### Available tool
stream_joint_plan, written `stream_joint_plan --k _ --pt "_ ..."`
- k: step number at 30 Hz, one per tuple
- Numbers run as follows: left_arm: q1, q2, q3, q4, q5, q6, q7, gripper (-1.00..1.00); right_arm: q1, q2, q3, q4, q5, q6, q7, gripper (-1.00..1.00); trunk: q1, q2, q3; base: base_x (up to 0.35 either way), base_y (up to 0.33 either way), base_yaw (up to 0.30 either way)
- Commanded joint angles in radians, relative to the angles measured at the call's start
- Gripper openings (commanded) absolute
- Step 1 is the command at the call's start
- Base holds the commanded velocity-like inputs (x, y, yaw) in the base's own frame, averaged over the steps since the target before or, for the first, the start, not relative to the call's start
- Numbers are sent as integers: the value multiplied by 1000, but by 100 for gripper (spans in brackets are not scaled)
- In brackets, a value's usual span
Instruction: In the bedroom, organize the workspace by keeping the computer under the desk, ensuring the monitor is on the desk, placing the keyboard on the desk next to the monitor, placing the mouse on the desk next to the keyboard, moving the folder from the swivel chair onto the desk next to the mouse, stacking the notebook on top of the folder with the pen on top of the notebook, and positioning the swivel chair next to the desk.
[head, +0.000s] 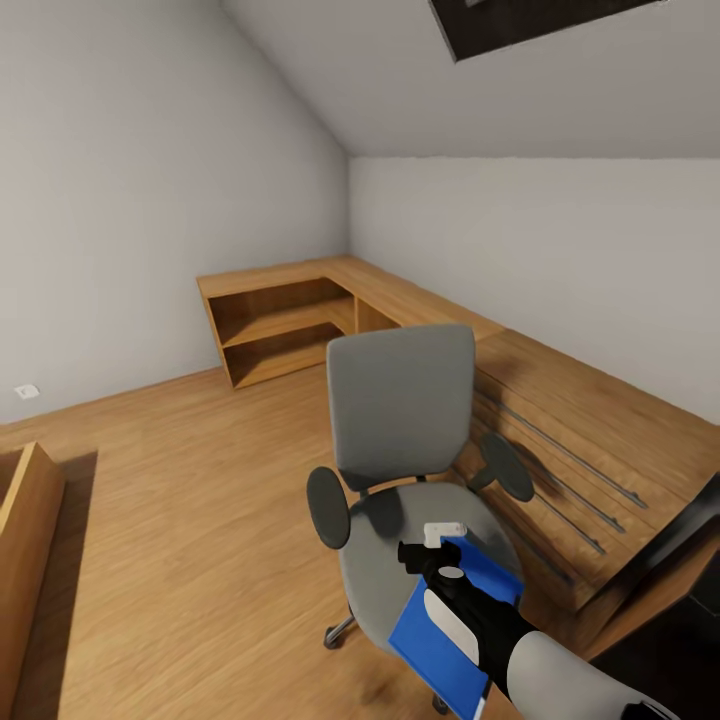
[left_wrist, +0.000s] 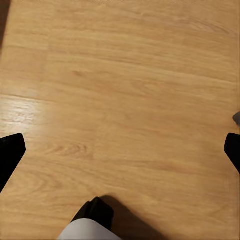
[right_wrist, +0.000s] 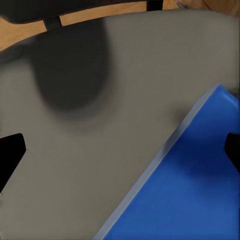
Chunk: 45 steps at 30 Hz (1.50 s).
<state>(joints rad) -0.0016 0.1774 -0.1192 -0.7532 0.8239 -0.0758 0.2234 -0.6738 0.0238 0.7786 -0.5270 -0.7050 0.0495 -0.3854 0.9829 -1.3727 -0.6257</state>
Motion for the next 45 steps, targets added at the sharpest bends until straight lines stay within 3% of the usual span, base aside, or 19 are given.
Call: stream_joint_plan --k 1,18,31,45 --pt "0 2 -8 -1 11 -7 8 100 -1 -1 7 -2 -4 4 -8 100 -4 7 2 0 0 0" --pt "0 1 -6 0 11 -7 8 100 -1 -2 4 -1 -4 4 -8 100 -8 14 6 0 0 0" --pt "0 2 -5 0 11 -7 8 100 -1 -2 -108 -1 -5 6 -3 100 -8 14 8 0 0 -43" --pt "0 2 -5 0 11 -7 8 100 -1 2 -125 -2 -5 3 -2 100 -8 14 22 0 0 -191"
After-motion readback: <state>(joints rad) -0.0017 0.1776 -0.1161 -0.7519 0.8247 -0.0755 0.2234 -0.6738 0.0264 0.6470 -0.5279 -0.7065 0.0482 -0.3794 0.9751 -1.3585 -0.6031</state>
